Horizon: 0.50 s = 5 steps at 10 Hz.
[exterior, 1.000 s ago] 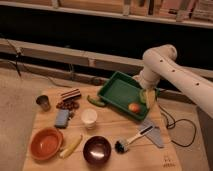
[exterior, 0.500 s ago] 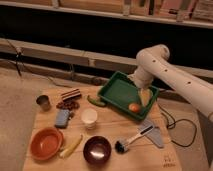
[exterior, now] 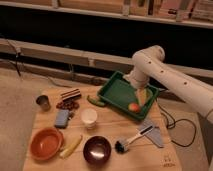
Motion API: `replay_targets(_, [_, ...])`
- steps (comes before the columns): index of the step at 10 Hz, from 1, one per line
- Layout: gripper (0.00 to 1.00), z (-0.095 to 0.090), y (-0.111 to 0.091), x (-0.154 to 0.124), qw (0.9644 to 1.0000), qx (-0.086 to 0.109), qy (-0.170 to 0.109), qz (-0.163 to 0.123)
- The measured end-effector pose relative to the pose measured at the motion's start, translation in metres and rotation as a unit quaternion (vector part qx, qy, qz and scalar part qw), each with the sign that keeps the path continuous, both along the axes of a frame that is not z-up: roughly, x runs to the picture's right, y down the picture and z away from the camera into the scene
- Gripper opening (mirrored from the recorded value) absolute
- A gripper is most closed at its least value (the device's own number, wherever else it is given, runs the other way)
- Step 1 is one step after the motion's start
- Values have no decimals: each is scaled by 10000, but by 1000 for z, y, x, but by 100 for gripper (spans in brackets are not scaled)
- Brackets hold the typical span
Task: Place brush in metal cup
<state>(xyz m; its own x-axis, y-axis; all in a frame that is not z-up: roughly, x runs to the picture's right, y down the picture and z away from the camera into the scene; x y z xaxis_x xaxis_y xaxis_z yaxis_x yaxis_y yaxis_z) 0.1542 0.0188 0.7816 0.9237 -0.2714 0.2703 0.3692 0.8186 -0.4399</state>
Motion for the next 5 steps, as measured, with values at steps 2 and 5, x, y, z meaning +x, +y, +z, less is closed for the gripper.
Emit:
replay_targets(2, [82, -3, 4, 2, 10000, -23, -12, -11])
replay_targets(5, [80, -33, 37, -23, 9997, -116, -141, 156])
